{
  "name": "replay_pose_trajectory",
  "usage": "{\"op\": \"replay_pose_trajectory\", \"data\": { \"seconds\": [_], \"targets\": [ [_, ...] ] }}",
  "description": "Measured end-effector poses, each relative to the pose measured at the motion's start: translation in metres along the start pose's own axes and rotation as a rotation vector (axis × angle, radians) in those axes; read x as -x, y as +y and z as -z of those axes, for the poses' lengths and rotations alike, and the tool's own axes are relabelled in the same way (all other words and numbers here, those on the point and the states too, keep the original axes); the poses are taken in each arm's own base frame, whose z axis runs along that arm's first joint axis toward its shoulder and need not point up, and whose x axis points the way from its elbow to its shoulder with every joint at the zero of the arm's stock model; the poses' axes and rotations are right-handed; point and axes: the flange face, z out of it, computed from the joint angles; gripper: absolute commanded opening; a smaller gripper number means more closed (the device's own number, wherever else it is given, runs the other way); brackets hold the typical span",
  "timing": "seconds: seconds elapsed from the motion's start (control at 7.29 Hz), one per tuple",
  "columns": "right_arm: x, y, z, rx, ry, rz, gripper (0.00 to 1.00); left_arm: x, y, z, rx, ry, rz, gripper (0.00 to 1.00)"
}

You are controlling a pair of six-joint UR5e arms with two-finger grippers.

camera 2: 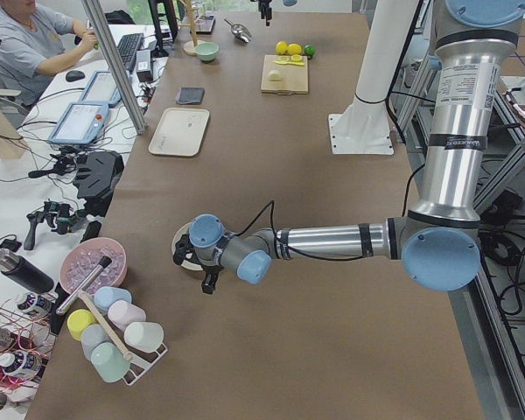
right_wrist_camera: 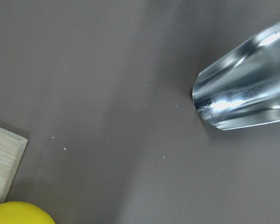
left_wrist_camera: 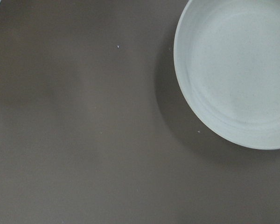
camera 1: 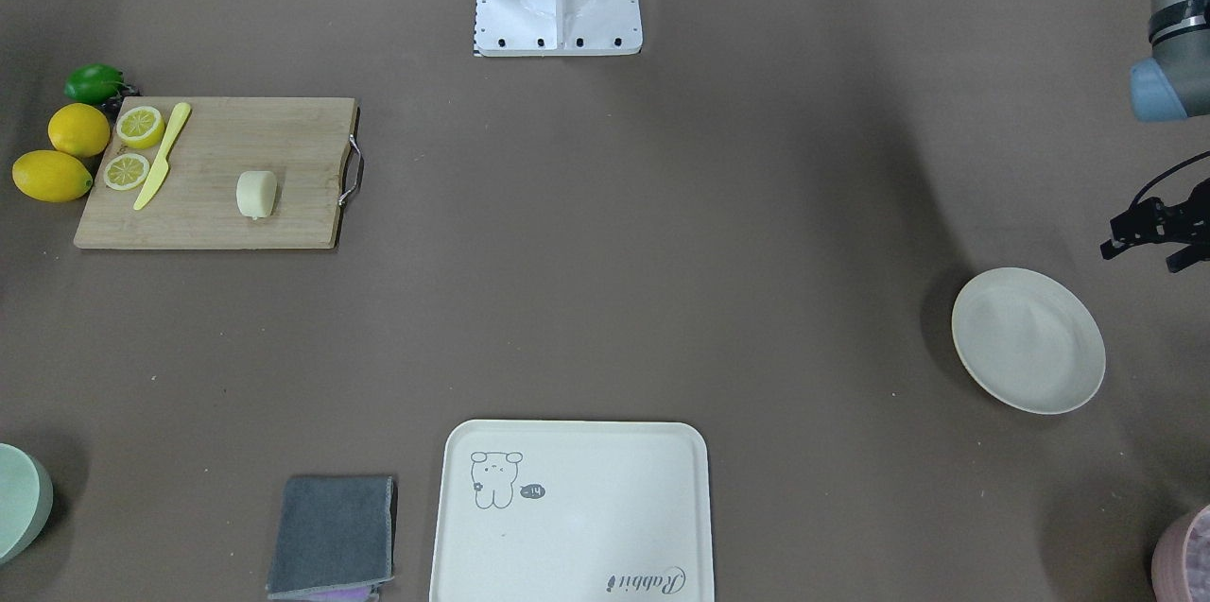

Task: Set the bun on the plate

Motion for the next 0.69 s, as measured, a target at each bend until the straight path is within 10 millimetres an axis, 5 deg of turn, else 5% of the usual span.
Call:
{"op": "replay_pose_trajectory", "data": {
  "seconds": [0.27,0.41,0.69],
  "targets": [
    [0.002,0.0,-0.001,0.002,-0.002,0.002,1.0,-0.023,-0.027,-0.019,0.002,-0.012,-0.006,0.87],
    [0.002,0.0,-0.001,0.003,-0.002,0.003,1.0,-0.029,-0.037,-0.022,-0.001,-0.02,-0.002,0.78],
    [0.002,0.0,-0.002,0.004,-0.003,-0.003,1.0,-0.028,-0.043,-0.026,0.003,-0.026,0.01,0.77]
  ]
}}
